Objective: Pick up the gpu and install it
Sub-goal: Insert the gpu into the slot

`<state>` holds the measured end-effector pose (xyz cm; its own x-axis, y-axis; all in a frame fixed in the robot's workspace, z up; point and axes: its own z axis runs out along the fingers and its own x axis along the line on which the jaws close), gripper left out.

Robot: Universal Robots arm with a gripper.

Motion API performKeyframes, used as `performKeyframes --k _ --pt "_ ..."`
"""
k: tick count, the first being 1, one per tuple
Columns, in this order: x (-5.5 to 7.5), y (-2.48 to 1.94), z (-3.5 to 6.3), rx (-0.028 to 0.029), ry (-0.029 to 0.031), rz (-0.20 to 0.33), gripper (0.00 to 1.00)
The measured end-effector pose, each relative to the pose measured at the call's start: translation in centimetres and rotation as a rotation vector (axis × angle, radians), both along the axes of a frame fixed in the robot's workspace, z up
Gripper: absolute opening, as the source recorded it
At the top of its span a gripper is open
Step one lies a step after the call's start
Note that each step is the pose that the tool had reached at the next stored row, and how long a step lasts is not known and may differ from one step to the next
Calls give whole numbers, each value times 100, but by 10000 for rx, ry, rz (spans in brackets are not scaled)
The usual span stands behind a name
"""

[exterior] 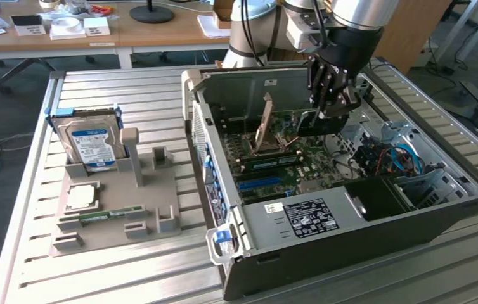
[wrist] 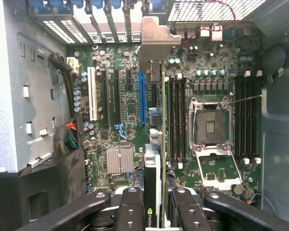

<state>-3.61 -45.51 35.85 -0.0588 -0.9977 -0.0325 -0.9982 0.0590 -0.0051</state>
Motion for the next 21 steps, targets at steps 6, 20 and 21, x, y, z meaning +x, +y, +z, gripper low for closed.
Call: performKeyframes --k 6,20,21 --pt "0 0 -11 -1 0 28 26" --pt "-10 0 -96 0 0 166 26" --pt "-10 0 -102 -1 0 176 26"
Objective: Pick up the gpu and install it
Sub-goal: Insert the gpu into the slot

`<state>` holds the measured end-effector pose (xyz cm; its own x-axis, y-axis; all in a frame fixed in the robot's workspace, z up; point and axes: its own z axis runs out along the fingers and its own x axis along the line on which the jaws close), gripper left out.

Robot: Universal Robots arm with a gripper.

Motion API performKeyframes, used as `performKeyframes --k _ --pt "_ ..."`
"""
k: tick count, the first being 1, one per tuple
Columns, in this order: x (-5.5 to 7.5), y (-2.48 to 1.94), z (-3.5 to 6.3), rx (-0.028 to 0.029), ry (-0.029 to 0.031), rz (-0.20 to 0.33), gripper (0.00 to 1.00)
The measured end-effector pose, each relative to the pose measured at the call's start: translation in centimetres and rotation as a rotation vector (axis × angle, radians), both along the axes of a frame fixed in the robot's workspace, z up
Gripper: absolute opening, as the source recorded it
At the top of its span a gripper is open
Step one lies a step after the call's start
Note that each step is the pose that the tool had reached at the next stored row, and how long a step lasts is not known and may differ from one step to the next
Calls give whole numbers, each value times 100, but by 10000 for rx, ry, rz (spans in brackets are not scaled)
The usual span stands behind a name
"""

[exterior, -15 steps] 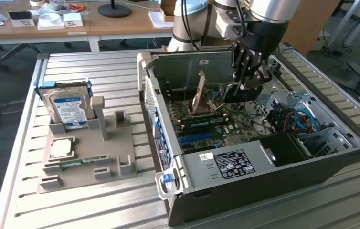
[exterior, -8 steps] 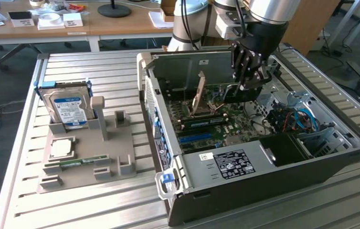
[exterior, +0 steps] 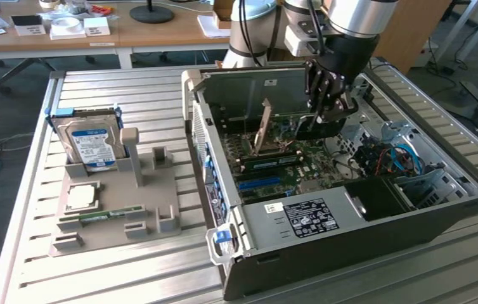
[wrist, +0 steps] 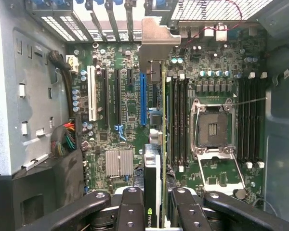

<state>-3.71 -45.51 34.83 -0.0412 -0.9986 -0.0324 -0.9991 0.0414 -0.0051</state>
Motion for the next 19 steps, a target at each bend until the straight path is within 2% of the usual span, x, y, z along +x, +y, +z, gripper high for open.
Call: performKeyframes --k 19 --pt "-13 0 -141 -9 1 40 26"
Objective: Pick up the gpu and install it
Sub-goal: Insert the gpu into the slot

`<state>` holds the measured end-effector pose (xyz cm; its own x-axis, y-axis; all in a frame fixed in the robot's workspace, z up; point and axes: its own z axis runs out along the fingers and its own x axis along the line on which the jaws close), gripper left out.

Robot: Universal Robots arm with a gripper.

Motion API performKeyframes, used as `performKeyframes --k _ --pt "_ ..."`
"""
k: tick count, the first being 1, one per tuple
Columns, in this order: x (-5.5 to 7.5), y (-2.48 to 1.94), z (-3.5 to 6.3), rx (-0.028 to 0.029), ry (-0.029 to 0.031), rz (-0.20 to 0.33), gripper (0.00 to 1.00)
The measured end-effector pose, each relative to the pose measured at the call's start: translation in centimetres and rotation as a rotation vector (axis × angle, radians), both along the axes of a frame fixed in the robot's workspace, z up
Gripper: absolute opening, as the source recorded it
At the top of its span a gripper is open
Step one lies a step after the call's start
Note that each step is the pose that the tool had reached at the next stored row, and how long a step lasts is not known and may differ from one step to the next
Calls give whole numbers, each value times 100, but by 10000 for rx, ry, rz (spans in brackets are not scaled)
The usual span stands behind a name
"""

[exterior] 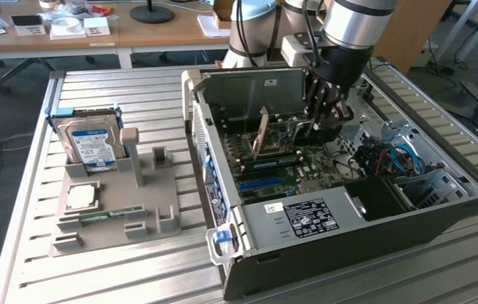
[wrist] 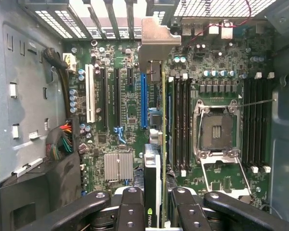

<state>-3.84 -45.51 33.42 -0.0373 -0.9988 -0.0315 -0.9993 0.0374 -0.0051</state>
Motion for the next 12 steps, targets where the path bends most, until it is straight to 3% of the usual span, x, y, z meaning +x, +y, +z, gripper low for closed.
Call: performKeyframes --k 12 --pt "-66 -21 -23 3 -6 10 26"
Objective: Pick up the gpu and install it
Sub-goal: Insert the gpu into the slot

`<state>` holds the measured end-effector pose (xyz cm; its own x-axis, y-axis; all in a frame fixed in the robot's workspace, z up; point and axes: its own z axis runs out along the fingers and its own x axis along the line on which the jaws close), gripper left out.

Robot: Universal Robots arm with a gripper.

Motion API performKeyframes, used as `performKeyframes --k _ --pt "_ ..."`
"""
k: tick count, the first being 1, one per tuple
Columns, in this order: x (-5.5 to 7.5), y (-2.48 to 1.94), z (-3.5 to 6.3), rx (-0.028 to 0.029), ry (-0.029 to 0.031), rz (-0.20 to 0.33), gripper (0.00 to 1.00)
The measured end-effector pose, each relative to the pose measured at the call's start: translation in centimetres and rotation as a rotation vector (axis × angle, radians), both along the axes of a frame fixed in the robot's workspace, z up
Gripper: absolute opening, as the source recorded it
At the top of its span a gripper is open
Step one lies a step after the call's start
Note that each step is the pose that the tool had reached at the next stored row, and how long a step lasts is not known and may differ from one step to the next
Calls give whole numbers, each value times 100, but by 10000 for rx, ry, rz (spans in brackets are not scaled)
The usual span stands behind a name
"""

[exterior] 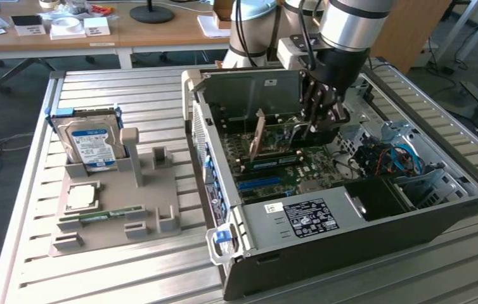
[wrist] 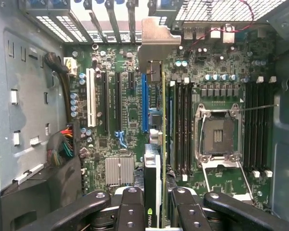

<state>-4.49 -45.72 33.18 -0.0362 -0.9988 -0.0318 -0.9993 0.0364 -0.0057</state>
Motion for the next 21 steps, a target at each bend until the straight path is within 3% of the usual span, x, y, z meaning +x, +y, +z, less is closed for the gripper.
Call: performKeyframes --k 8,13,21 --pt "-8 -9 -40 -3 1 3 26" --pt "-23 -55 -44 -1 1 2 26" --pt "-47 -59 -134 0 0 4 26"
